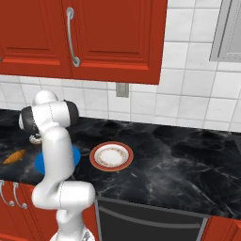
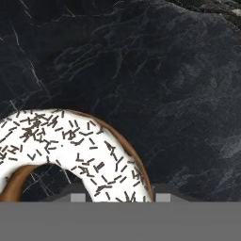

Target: Place the pastries on the plates.

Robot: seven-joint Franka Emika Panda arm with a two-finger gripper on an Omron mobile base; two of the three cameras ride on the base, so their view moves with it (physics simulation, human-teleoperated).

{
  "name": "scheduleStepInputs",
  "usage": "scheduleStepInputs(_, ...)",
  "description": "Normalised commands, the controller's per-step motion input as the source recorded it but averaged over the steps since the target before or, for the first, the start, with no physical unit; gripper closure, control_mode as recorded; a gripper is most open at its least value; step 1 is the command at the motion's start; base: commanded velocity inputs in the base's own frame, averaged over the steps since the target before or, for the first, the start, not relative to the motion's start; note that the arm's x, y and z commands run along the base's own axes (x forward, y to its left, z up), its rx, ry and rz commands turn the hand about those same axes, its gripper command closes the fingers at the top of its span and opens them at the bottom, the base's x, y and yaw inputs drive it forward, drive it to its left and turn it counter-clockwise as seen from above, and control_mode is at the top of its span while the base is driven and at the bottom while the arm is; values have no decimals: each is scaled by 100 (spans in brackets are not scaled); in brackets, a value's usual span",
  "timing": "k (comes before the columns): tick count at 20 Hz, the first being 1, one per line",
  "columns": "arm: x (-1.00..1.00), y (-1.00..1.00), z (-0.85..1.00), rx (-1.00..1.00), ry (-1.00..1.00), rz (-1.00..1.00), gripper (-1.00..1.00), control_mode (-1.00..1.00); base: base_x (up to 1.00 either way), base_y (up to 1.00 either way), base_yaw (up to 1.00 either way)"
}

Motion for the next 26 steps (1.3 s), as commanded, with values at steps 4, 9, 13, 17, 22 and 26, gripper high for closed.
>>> scheduleStepInputs(4, -5, 0, 5, 0, -11, 0, 100, -100, 0, 0, 0)
scheduleStepInputs(9, -1, -33, 35, 4, -5, 0, 100, -100, 0, 0, 0)
scheduleStepInputs(13, -7, -43, 37, 6, 0, 0, 100, -100, 0, 0, 0)
scheduleStepInputs(17, -38, -41, 0, 0, 0, 0, 100, -100, 0, 0, 0)
scheduleStepInputs(22, -37, -50, 37, 2, 4, -4, 100, -100, 0, 0, 0)
scheduleStepInputs(26, -22, -45, 44, 1, 7, -6, 100, -100, 0, 0, 0)
